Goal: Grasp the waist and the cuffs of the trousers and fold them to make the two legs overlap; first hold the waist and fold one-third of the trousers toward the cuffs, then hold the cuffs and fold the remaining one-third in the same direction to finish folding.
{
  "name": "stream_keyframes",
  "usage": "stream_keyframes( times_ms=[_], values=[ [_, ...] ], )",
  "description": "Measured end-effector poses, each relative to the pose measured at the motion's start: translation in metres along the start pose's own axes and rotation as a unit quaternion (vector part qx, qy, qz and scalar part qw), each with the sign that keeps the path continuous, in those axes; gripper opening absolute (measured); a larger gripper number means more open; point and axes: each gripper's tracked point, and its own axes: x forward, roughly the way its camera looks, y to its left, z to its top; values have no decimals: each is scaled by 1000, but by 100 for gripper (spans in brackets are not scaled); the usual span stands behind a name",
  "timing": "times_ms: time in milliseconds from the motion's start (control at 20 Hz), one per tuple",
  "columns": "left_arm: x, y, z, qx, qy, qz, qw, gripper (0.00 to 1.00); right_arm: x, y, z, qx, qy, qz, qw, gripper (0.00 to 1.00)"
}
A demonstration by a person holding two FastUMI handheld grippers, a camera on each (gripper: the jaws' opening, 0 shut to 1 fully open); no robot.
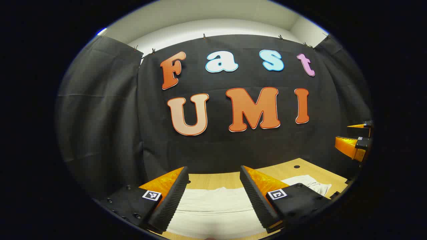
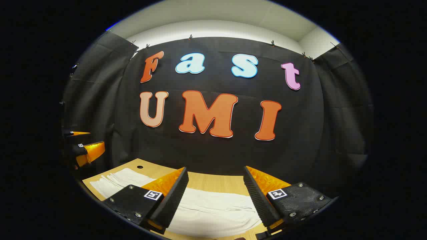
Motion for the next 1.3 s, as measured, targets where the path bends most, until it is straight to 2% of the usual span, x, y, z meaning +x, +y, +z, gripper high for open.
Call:
stream_keyframes(
  times_ms=[300,850,1050,1300],
  values=[
    [7,2,4,3,-4,14,1000,100,8,-7,-2,6,0,1,1000,99],
    [22,-15,1,8,-3,15,1000,100,18,-33,-25,10,24,-11,1000,99],
    [26,-16,-23,0,26,20,999,100,20,-49,-38,12,38,-18,999,99],
    [32,3,-74,-50,102,57,992,100,24,-67,-73,17,92,-15,996,99]
  ],
)
